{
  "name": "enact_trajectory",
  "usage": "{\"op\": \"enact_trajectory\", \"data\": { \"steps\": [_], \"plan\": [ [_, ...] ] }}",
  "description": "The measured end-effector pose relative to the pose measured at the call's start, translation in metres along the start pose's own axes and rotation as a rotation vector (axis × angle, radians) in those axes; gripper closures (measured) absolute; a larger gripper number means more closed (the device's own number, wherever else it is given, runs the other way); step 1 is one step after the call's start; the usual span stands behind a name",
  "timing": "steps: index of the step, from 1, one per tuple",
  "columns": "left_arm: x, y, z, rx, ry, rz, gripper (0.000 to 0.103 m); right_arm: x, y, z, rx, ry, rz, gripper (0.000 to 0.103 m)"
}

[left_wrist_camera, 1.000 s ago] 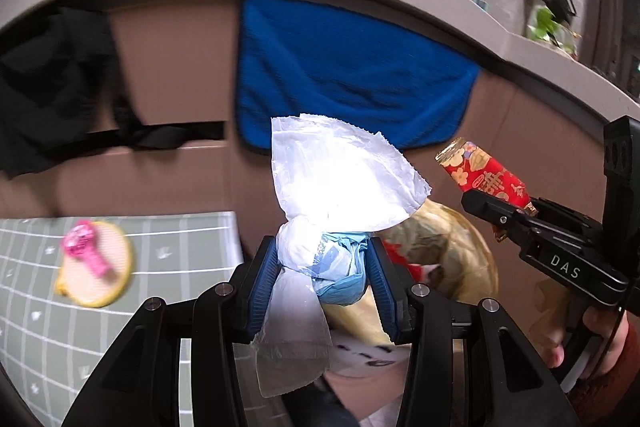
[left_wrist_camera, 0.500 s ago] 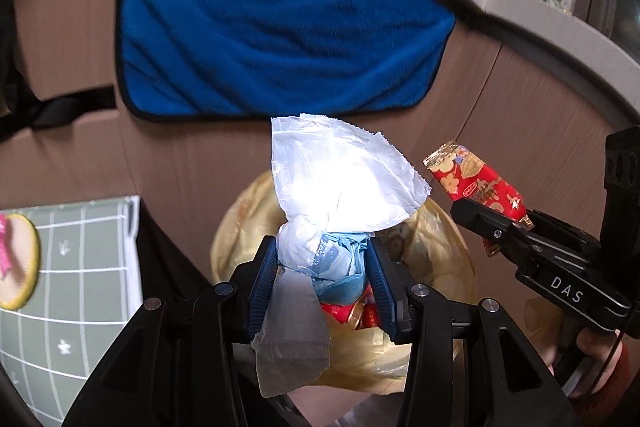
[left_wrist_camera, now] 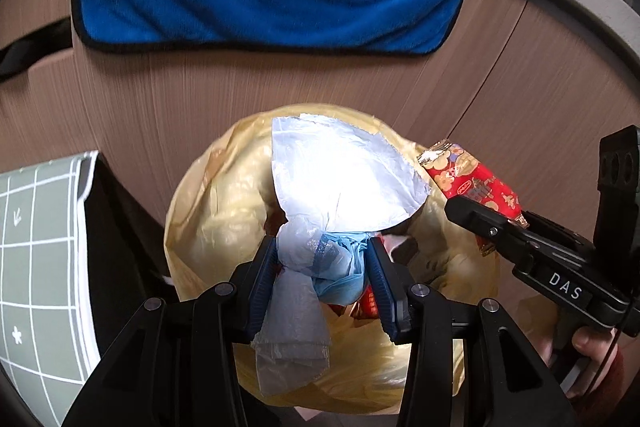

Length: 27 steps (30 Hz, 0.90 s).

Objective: Collect trash
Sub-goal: 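Open both tools to drop the wrapper and snack bag into the bin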

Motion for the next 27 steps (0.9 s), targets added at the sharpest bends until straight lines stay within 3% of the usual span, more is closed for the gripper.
{"op": "enact_trajectory", "data": {
  "steps": [15, 27],
  "plan": [
    [-0.011, -0.001, 0.005, -0.006, 0.024, 0.008, 0.057, -0.02, -0.007, 0.011, -0.029, 0.076, 0.006, 0.078],
    [-0.012, 0.0, -0.002, -0.007, 0.027, 0.039, 0.056, -0.024, -0.009, 0.007, -0.034, 0.081, 0.006, 0.073]
  ]
}}
Point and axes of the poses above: each gripper's, at about its wrist camera, not at the fingertips, and x roughly against the way its jaws point, y to its left, z to its underside, the point moved 8 cm from there along -x, roughly the way its jaws point
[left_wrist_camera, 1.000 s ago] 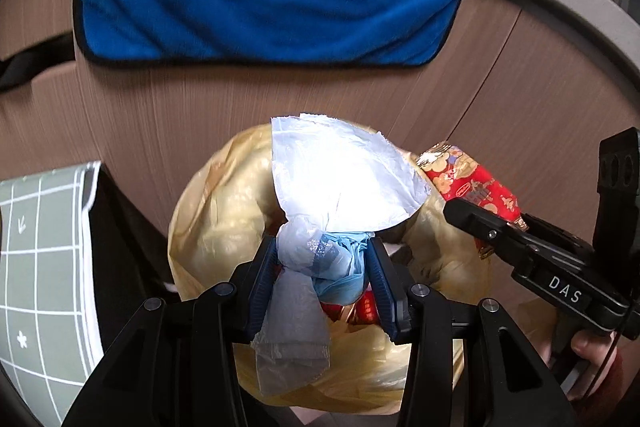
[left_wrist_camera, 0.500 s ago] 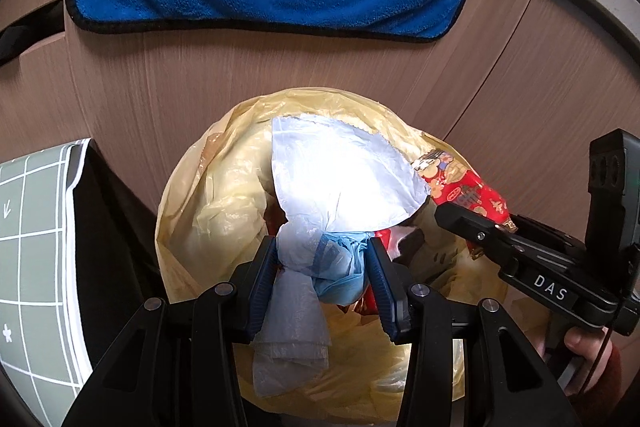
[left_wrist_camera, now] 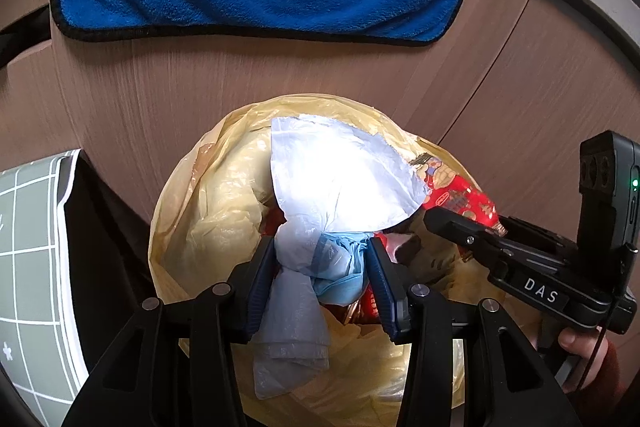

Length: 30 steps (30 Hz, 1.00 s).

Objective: Collect trash
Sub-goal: 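Open both tools to drop the wrapper and snack bag into the bin, then move both tools back over the table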

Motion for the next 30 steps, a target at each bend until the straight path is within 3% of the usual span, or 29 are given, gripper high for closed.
{"op": "enact_trajectory", "data": {
  "steps": [4, 7, 13, 16, 19, 26, 30],
  "plan": [
    [0.002, 0.002, -0.003, 0.008, -0.006, 0.012, 0.048, 0.002, -0.002, -0.001, -0.023, -0.006, -0.019, 0.059],
    [0.006, 0.003, -0.005, 0.024, -0.008, 0.03, 0.039, 0.005, -0.004, -0.001, -0.032, -0.01, -0.017, 0.056],
    [0.024, 0.008, -0.014, 0.051, -0.041, 0.038, 0.037, 0.014, -0.005, -0.004, -0.055, -0.026, -0.036, 0.053],
    [0.04, 0.014, -0.021, 0.063, -0.072, 0.032, 0.037, 0.021, -0.002, -0.007, -0.059, -0.043, -0.054, 0.043],
    [0.06, 0.025, -0.024, 0.072, -0.102, 0.016, 0.037, 0.027, 0.003, -0.012, -0.057, -0.067, -0.061, 0.04],
    [0.106, 0.067, -0.02, 0.099, -0.168, -0.074, 0.037, 0.039, 0.021, -0.022, -0.014, -0.092, -0.063, 0.04],
    [0.136, 0.111, -0.01, 0.123, -0.215, -0.168, 0.037, 0.048, 0.044, -0.024, 0.061, -0.127, -0.057, 0.04]
  ]
}}
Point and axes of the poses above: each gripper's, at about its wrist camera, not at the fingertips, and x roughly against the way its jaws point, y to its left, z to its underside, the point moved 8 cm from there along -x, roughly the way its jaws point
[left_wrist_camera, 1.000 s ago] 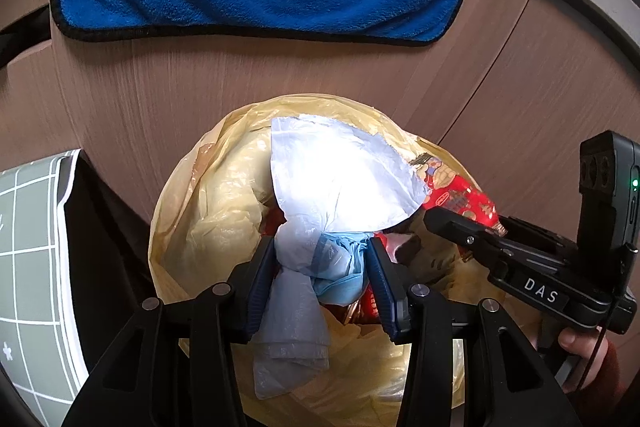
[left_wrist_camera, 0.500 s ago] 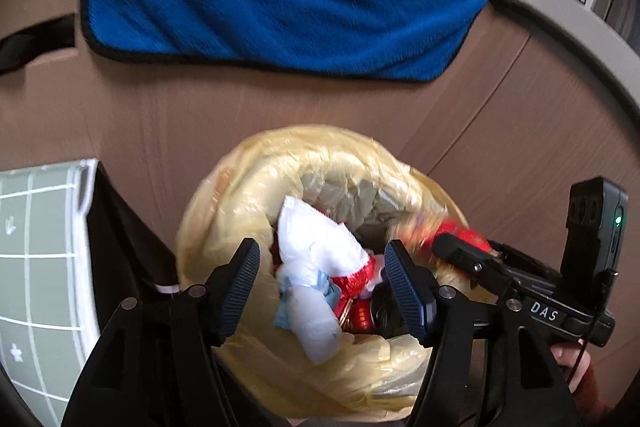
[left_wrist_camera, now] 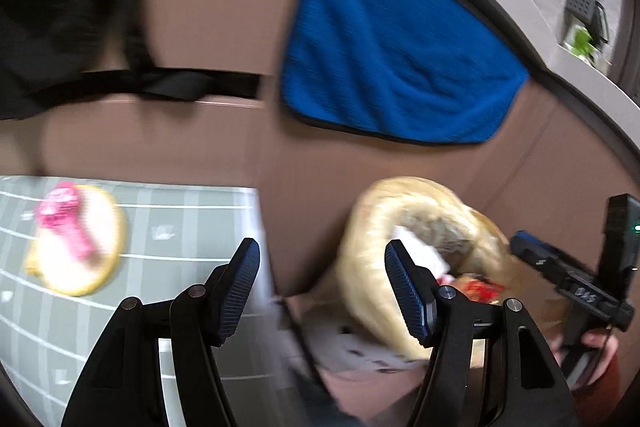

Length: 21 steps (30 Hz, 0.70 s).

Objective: Collect trash
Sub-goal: 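Move both tools back over the table, then grasp the pink candy stick wrapper with left tool while right tool grasps yellow mesh sponge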

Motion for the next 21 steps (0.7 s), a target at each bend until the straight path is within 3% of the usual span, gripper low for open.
{"op": "enact_trajectory", "data": {
  "steps": [5, 11, 16, 21],
  "plan": [
    [0.018, 0.069, 0.0, 0.089, -0.035, -0.119, 0.037, -0.001, 0.032, -0.005, 0.075, -0.011, 0.0, 0.04],
    [0.02, 0.164, -0.006, 0.278, -0.074, -0.276, 0.037, -0.018, 0.074, -0.003, 0.116, 0.022, -0.042, 0.04],
    [-0.006, 0.201, -0.012, 0.317, -0.041, -0.357, 0.037, -0.028, 0.106, 0.005, 0.145, 0.053, -0.069, 0.04],
    [-0.03, 0.213, -0.012, 0.299, 0.014, -0.412, 0.041, -0.037, 0.134, 0.009, 0.189, 0.081, -0.08, 0.04]
  ]
}}
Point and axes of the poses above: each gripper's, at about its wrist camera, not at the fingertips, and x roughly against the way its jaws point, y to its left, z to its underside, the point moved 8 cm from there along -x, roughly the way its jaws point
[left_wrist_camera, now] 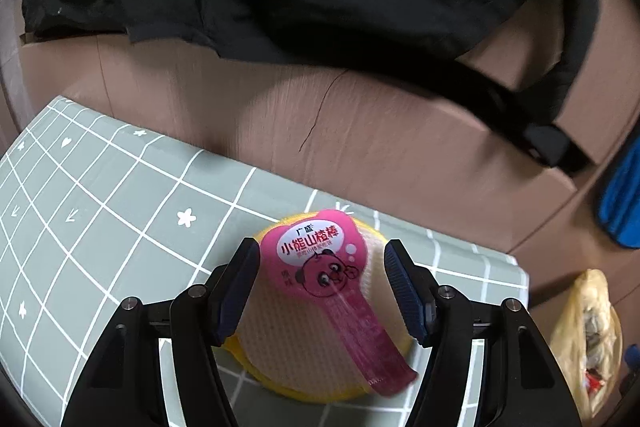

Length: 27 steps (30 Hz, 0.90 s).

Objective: Collect trash
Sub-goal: 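Grasp the pink candy stick wrapper with left tool while right tool grasps yellow mesh sponge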

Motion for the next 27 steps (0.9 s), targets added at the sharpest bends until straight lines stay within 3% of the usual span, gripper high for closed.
{"op": "enact_trajectory", "data": {
  "steps": [3, 8, 15, 21, 27],
  "plan": [
    [-0.001, 0.011, 0.003, 0.007, 0.009, 0.014, 0.051, -0.004, 0.013, -0.002, 0.025, 0.011, -0.004, 0.04],
    [0.016, 0.042, 0.014, 0.017, 0.031, 0.08, 0.051, -0.018, 0.039, -0.007, 0.059, 0.04, -0.047, 0.04],
    [0.083, 0.101, 0.039, 0.003, 0.024, 0.141, 0.051, -0.055, 0.108, -0.016, 0.095, 0.108, -0.179, 0.04],
    [0.14, 0.135, 0.056, -0.026, -0.024, 0.113, 0.051, -0.109, 0.169, -0.017, 0.084, 0.196, -0.269, 0.05],
    [0.176, 0.158, 0.073, -0.063, -0.062, 0.061, 0.051, -0.156, 0.182, -0.019, -0.038, 0.213, -0.23, 0.05]
  ]
}}
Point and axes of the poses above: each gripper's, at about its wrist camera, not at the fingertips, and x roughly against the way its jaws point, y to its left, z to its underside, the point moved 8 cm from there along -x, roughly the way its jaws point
